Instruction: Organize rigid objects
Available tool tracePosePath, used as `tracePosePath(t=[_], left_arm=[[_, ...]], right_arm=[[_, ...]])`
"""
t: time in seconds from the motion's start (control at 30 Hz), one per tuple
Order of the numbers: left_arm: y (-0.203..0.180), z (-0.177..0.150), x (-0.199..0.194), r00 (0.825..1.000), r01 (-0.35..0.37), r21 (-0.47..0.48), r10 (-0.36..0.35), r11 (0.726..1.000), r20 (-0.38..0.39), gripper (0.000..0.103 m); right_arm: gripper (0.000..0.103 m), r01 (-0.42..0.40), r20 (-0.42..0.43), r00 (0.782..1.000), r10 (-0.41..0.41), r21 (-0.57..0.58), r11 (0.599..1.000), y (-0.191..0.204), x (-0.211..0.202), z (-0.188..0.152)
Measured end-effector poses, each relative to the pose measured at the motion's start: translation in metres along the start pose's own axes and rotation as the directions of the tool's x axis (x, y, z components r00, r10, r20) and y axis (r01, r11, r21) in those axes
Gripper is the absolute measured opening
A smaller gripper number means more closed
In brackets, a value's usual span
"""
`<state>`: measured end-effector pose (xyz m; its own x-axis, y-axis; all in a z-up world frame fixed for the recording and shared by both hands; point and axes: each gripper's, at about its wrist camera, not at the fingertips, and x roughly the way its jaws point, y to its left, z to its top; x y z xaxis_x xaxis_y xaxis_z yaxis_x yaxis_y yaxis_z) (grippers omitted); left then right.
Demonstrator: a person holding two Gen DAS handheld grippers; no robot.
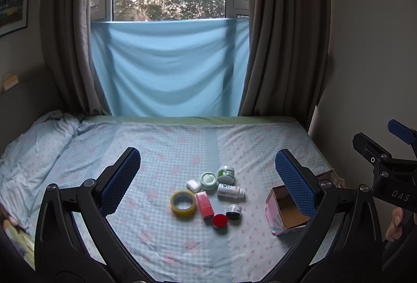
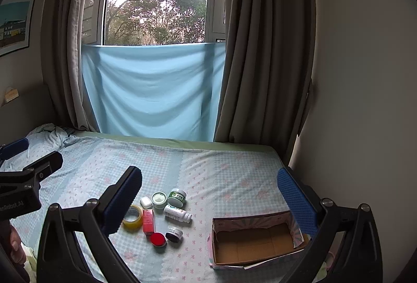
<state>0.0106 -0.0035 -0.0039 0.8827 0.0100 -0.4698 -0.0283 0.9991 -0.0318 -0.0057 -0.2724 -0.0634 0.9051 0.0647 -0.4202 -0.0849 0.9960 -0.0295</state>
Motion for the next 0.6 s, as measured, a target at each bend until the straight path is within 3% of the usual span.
tracePosePath(t=[0.6], left_arm=[[-0.0026,0.0003,0.0058,1.000,-0.022,-0.008,0.022,1.000,-0.001,0.103]], right_arm=[[0.103,-0.026,-0.002,1.000,0.026,0.002,1.000,-0.0001,0.0015,0.0051]])
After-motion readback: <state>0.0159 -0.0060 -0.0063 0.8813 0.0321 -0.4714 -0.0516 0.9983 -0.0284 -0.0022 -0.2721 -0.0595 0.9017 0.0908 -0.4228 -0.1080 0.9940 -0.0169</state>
